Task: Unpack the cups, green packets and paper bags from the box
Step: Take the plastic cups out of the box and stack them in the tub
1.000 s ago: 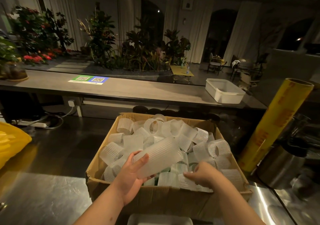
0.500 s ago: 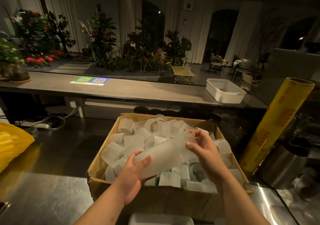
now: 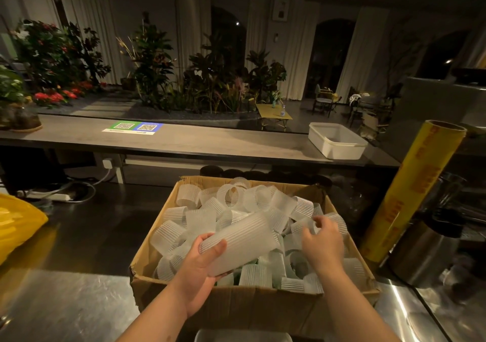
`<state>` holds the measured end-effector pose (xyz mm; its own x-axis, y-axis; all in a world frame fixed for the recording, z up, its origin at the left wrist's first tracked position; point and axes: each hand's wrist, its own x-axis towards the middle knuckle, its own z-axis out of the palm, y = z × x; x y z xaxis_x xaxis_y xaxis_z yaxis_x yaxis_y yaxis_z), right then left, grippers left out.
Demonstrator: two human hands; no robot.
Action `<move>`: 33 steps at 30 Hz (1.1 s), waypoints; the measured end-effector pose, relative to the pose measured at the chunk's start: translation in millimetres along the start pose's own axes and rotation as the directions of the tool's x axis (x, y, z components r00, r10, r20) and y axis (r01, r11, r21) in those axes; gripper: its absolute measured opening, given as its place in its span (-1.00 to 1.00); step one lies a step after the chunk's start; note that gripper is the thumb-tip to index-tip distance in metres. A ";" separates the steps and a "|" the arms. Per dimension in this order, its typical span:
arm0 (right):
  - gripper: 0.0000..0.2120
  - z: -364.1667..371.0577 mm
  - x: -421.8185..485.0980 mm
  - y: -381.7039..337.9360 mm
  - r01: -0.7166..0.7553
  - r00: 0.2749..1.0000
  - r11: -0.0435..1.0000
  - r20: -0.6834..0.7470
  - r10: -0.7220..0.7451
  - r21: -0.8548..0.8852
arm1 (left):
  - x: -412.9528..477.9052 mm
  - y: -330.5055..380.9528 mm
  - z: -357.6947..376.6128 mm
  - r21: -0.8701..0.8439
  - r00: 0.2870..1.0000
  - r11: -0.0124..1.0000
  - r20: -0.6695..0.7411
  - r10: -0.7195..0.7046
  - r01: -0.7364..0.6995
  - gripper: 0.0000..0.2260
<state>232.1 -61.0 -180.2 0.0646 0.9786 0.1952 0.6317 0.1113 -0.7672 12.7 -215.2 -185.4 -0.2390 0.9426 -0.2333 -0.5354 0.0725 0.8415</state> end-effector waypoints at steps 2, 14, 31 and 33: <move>-0.50 1.4 9.9 14.5 -0.039 0.997 0.980 0.059 0.051 -0.194 | 0.7 0.0 -1.3 -0.006 1.000 1.000 0.000 -0.009 0.009 -0.47; -0.85 2.7 -11.4 0.2 -0.100 0.950 0.819 0.299 -0.090 0.565 | -2.5 4.7 1.2 -0.009 1.000 1.000 -0.002 -0.024 0.024 -0.48; -0.57 -28.5 -30.8 -53.6 0.087 0.890 0.807 0.318 -0.326 0.585 | -0.7 1.1 7.7 0.112 0.998 0.993 -0.043 0.036 -0.031 -0.47; -0.51 -24.3 -36.1 -50.0 0.000 0.836 0.795 0.436 -0.333 0.607 | -0.5 0.5 7.8 0.139 0.998 0.990 -0.042 0.038 -0.032 -0.46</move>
<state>216.9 -106.1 -134.1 -0.4925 0.8569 0.1522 0.0333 0.1933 -0.9806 18.9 -213.1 -181.1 -0.2934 0.9300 -0.2213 -0.4098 0.0868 0.9080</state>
